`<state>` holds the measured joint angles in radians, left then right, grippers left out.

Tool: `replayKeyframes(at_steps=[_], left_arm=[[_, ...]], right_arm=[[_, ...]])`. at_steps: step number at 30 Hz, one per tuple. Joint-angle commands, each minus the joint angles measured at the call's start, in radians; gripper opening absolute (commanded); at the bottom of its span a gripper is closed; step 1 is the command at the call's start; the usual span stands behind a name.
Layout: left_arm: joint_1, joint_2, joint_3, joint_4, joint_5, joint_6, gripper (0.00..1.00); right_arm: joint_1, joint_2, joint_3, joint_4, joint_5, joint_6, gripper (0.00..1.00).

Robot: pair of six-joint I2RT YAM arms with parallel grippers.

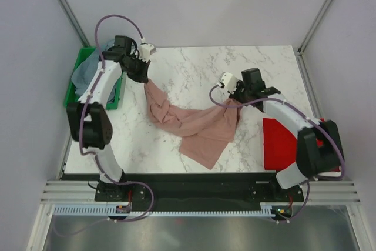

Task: Fold and stack the t-shirts
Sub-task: Flatten the tshirt out

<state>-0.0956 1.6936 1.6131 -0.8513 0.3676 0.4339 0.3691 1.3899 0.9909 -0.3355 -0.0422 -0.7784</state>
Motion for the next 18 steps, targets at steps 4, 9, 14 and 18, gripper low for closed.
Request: replayKeyframes(at_steps=[4,9,14,18], left_arm=[[0.010,0.400,0.535,-0.051,-0.079,-0.115,0.03],[0.007,0.394,0.515,-0.045,-0.067,-0.133,0.44],[0.005,0.220,0.268,0.020,-0.061,-0.181,0.50],[0.007,0.141,0.176,0.017,-0.065,-0.161,0.51]], right_arm=[[-0.119,0.461,0.510,-0.078,-0.088,0.214,0.16],[-0.191,0.513,0.692,-0.194,-0.132,0.321,0.61],[-0.196,0.126,0.229,-0.137,-0.273,0.133,0.66],[-0.173,0.009,0.059,-0.273,-0.358,0.061,0.66]])
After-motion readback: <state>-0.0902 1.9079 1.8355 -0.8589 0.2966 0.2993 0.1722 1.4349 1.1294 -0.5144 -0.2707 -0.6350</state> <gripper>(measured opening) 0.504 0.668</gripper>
